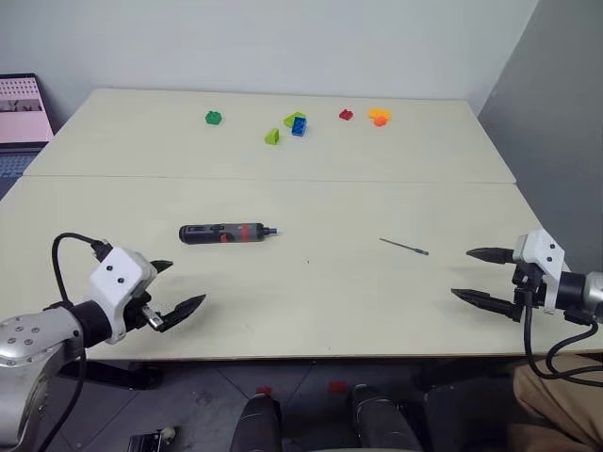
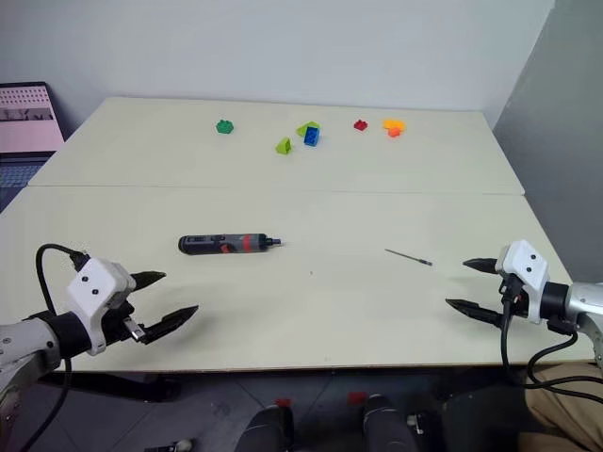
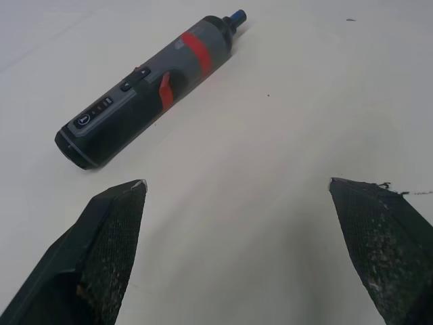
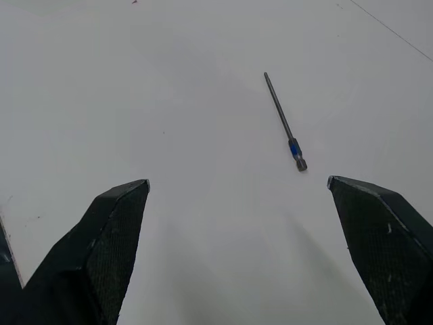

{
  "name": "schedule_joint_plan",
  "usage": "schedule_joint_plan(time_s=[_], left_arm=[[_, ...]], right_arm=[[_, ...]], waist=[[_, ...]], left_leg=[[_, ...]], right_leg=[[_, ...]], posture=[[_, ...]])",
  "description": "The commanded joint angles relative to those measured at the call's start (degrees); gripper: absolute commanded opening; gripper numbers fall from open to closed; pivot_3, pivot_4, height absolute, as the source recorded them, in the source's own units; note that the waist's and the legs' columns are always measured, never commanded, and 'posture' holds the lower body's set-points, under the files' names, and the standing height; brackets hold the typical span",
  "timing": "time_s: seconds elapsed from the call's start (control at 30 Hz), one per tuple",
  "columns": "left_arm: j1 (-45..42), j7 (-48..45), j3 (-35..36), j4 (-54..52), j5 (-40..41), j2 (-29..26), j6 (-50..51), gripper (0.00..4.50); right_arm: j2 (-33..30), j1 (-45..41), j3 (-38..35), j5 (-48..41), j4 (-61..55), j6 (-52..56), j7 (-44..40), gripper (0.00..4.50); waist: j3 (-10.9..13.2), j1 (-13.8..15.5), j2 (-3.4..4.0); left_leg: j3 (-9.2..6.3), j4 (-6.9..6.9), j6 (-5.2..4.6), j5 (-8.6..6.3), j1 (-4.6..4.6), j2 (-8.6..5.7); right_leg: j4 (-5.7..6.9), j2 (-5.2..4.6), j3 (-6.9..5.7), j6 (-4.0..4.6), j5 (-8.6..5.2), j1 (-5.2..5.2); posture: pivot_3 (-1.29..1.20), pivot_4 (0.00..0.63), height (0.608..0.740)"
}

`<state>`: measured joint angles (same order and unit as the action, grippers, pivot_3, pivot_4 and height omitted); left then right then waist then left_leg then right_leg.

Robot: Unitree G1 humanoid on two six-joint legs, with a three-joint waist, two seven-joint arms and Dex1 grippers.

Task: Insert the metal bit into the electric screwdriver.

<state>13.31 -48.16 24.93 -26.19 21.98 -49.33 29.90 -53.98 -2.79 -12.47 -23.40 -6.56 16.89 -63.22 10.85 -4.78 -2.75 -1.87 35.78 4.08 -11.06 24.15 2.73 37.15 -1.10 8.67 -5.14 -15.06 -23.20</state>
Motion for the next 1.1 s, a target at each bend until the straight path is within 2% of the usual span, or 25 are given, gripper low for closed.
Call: schedule_joint_plan(time_s=[0.03, 0.67, 1.1], left_arm=[[-0.8, -0.6, 0.1, -0.3, 0.1, -0.9, -0.7, 4.5], [-5.1, -3.2, -1.0, 5.1, -2.0, -2.3, -4.8, 4.5], [-6.0, -2.0, 0.2, 2.7, 1.6, -1.6, -0.7, 4.5]], right_arm=[[-0.3, -0.4, -2.0, -0.3, -1.8, -0.2, 0.7, 4.45], [0.6, 0.6, -2.2, 0.2, -2.4, -2.2, 2.5, 4.45], [1.1, 0.1, -1.6, 0.6, -1.4, -3.4, 2.7, 4.45]], waist=[[0.0, 0.0, 0.0], [0.0, 0.0, 0.0], [0.0, 0.0, 0.0]], left_leg=[[0.0, 0.0, 0.0, 0.0, 0.0, 0.0], [0.0, 0.01, 0.0, 0.0, 0.0, 0.0], [0.01, 0.02, 0.0, 0.0, 0.01, 0.0]], right_leg=[[0.0, 0.0, 0.0, 0.0, 0.0, 0.0], [0.03, 0.0, 0.0, -0.01, 0.01, 0.02], [0.14, 0.01, 0.01, -0.02, 0.01, 0.08]], posture=[[0.0, 0.15, 0.74], [0.0, 0.15, 0.74], [0.0, 0.15, 0.74]])
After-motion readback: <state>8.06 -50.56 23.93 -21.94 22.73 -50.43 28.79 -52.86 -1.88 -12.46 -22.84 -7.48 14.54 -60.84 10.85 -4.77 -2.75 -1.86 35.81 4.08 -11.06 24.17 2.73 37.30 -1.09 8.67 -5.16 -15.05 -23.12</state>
